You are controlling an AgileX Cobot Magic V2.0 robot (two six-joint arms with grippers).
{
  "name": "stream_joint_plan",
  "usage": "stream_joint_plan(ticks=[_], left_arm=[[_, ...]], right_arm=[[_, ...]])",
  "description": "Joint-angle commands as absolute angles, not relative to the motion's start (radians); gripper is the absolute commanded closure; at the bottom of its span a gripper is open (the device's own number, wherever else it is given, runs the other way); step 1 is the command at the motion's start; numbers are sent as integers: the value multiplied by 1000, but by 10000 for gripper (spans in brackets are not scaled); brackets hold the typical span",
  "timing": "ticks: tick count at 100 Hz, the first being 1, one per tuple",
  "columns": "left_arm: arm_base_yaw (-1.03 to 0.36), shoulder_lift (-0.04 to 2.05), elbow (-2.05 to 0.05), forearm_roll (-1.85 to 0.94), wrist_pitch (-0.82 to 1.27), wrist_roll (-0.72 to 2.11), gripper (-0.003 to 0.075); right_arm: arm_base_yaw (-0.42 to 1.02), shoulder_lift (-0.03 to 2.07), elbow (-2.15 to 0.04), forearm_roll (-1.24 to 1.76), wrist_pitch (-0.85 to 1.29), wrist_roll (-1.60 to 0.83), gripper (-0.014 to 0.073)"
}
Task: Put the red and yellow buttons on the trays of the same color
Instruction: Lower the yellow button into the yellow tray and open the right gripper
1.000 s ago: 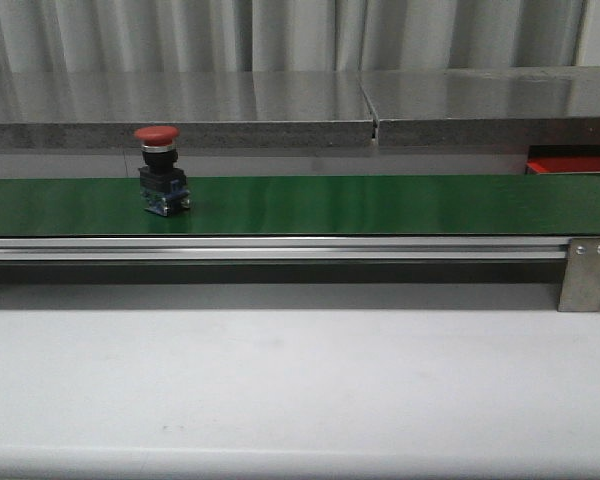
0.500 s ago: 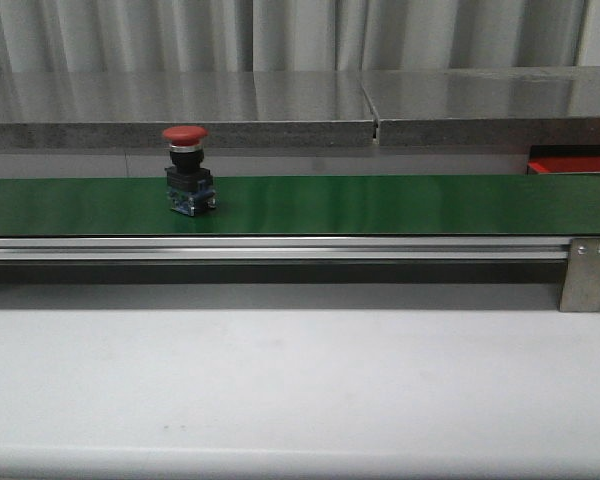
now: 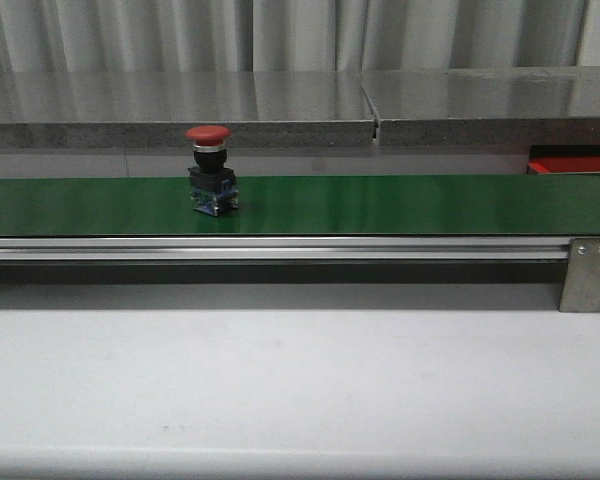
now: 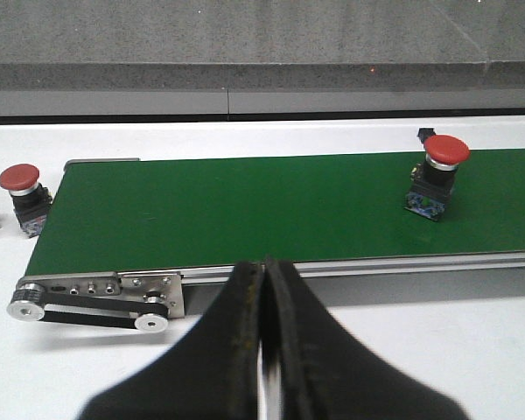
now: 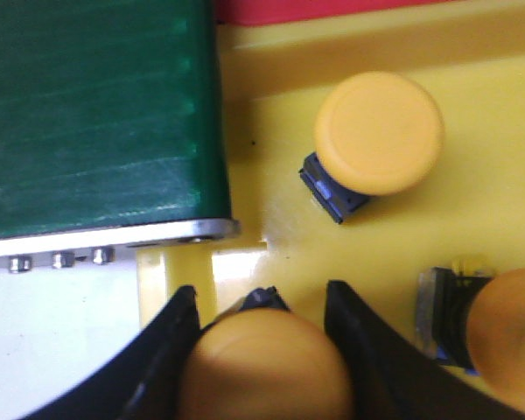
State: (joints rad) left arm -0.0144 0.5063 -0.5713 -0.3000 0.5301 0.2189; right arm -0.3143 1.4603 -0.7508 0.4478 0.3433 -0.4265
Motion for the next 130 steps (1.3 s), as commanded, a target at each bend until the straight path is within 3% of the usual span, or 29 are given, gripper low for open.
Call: stream_joint_plan(ticks=[1,39,46,63,72,103,130], left_arm=[[-21,510,-598,-323,450,218,741],[-21,510,-598,-323,450,218,741],[-21,510,-598,-323,450,218,741],[-21,510,-598,-323,450,218,741],[-21,510,-598,-323,450,218,741],[-21,510,-598,-323,450,218,741],[-21,510,-598,-323,450,218,741]], right_arm=[[-321,1460,-769,462,283,-423,461],[-321,1502,-769,462,293,-423,442],[-321,1502,-769,462,301,-423,370],[-321,1502,-770,462,302,-423,96],[-321,1498,-773,463,303,-423,30],[-321,1381,-788,466,357,-423,27],[-306,1282,-974,467,679,-485,28]])
